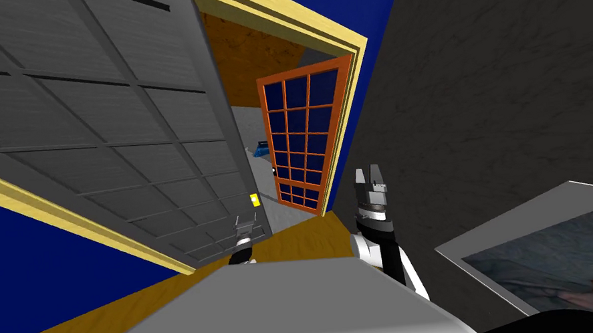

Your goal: Push the door open

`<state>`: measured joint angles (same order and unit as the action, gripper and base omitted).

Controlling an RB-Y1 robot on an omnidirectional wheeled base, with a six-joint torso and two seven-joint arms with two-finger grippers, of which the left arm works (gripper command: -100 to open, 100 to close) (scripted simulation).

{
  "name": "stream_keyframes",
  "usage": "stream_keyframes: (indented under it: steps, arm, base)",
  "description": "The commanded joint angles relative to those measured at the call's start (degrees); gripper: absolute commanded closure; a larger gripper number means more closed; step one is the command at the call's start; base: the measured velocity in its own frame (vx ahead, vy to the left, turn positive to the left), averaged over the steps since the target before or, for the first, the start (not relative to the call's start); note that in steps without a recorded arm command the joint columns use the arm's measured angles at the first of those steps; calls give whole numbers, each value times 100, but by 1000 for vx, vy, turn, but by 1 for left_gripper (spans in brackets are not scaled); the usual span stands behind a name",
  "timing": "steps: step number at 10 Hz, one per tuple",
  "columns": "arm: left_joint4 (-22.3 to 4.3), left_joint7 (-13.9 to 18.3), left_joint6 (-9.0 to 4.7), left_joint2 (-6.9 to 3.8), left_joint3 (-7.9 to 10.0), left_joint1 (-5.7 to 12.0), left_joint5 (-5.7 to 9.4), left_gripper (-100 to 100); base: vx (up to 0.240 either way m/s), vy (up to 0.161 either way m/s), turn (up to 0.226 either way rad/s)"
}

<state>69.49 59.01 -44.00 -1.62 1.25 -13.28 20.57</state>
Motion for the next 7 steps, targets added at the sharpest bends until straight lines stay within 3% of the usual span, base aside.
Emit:
stream_keyframes:
  steps: [1, 7]
  arm:
    - [-254, 195, -86, 37, 16, 58, 87, -100]
    - [-911, 729, -253, 196, 72, 200, 357, -100]
  base:
    - [37, 79, -134]
    - [33, 71, -115]
